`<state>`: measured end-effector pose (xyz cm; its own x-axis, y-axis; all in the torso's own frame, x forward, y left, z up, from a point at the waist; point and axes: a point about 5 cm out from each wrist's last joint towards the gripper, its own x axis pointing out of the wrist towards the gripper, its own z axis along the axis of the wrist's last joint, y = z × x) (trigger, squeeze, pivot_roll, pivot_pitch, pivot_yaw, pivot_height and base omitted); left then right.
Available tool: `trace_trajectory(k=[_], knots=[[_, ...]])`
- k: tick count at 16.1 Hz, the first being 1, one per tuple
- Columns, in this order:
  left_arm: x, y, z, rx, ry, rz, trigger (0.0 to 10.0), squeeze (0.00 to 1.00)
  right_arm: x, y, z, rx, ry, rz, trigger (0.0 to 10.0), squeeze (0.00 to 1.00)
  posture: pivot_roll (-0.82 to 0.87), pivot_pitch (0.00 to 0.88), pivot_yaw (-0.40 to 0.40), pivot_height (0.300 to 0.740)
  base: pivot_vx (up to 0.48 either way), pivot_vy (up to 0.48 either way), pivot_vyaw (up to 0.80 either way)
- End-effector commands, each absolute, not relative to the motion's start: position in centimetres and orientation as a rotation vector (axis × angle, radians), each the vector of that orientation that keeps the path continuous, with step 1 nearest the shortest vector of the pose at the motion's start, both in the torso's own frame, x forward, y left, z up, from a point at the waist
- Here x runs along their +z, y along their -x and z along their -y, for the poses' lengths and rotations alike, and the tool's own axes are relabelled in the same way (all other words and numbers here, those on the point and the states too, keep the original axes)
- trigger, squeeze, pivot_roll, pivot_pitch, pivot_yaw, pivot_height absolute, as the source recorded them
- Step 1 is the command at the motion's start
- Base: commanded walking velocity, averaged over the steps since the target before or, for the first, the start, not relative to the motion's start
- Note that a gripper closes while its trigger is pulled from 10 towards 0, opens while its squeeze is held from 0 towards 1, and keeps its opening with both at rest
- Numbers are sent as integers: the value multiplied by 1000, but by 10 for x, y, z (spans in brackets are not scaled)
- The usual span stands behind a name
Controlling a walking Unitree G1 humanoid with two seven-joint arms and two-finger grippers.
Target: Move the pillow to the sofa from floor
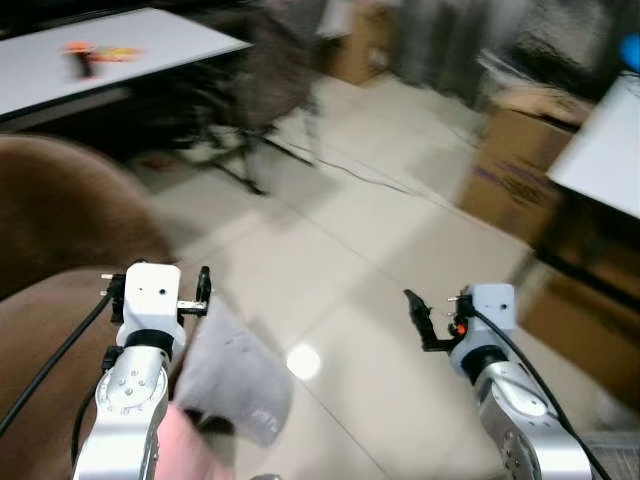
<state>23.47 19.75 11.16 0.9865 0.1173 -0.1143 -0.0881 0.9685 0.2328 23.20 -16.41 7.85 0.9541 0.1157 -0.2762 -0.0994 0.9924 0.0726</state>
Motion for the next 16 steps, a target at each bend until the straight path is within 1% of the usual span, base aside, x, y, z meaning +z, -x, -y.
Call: trace_trajectory(k=[1,3,6,8,9,11,12,16], knots=[[114,-236,-193,94,-234,-111,10000,0,78,-234,170,87,-41,-280,10000,1000,-49,0,18,740,0,-349,800],[115,-237,-193,94,-234,-101,10000,0,78,-236,168,87,-41,-276,10000,1000,-48,0,17,740,0,-358,800],[118,-239,-197,124,-203,-85,10000,0,77,-238,168,78,-37,-281,10000,1000,-45,0,16,740,0,0,800],[118,-241,-200,136,-237,-87,10000,0,77,-241,170,53,-28,-283,10000,1000,-40,0,9,740,0,0,800],[119,-242,-201,134,-231,-73,10000,0,78,-243,173,13,-25,-277,10000,1000,-40,0,9,740,240,0,0],[123,-246,-202,135,-220,-53,10000,0,81,-249,177,-51,75,-300,10000,1000,-38,0,7,740,429,0,0],[123,-246,-202,131,-221,-51,10000,0,85,-252,178,-69,90,-264,10000,1000,-41,0,9,740,458,0,0],[123,-245,-201,122,-214,-53,10000,0,86,-247,184,-75,67,-252,10000,1000,-50,0,19,740,480,0,0]])
